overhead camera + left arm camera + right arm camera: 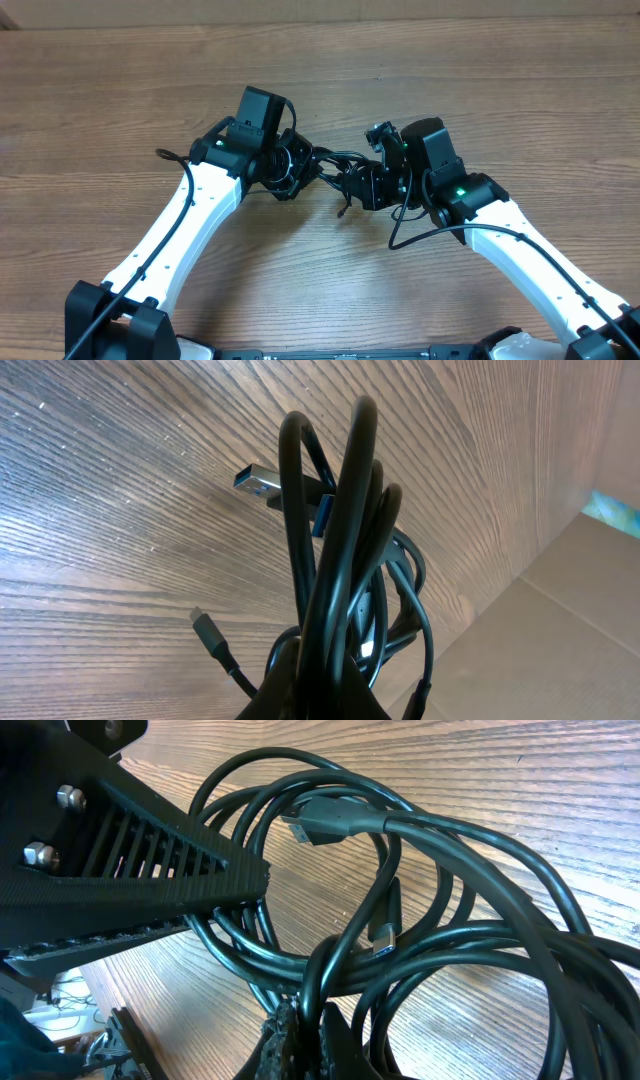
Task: Untangle cables
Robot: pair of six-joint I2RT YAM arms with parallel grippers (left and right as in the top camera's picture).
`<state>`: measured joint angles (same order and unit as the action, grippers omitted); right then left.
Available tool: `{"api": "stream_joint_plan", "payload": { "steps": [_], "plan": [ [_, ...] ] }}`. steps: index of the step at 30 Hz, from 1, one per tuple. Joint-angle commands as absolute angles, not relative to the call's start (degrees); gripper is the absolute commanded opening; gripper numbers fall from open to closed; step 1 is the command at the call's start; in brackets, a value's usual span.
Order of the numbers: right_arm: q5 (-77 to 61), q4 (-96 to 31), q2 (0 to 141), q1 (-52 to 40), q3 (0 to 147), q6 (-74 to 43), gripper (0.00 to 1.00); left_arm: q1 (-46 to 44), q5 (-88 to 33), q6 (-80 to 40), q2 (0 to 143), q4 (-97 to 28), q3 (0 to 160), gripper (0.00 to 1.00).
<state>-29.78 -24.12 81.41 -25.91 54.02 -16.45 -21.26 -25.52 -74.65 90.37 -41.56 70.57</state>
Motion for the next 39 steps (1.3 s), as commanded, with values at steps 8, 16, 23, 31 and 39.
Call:
{"api": "stream_joint_plan", "payload": {
  "steps": [8,16,23,31,39],
  "plan": [
    [-29.7,-23.5,81.7,-25.7,55.4,-19.6,0.04,-21.0,-20.5,-71.7,89.5,-42.5,71.9,0.04],
    [-36.1,-19.7,81.6,-25.7,55.4,-19.8,0.04,-21.0,-12.3,-71.7,89.5,-45.0,71.9,0.04],
    [-36.3,-19.4,81.6,-25.6,55.4,-20.7,0.04,-21.0,-9.8,-71.4,89.5,-45.4,71.9,0.04],
    [-35.7,-20.3,81.7,-24.9,55.4,-20.8,0.04,-21.0,-9.0,-67.6,89.5,-45.4,71.9,0.04],
    [-28.6,-24.6,81.7,-24.9,55.4,-20.8,0.04,-21.0,-15.2,-67.7,89.4,-43.3,71.9,0.04]
  ]
}}
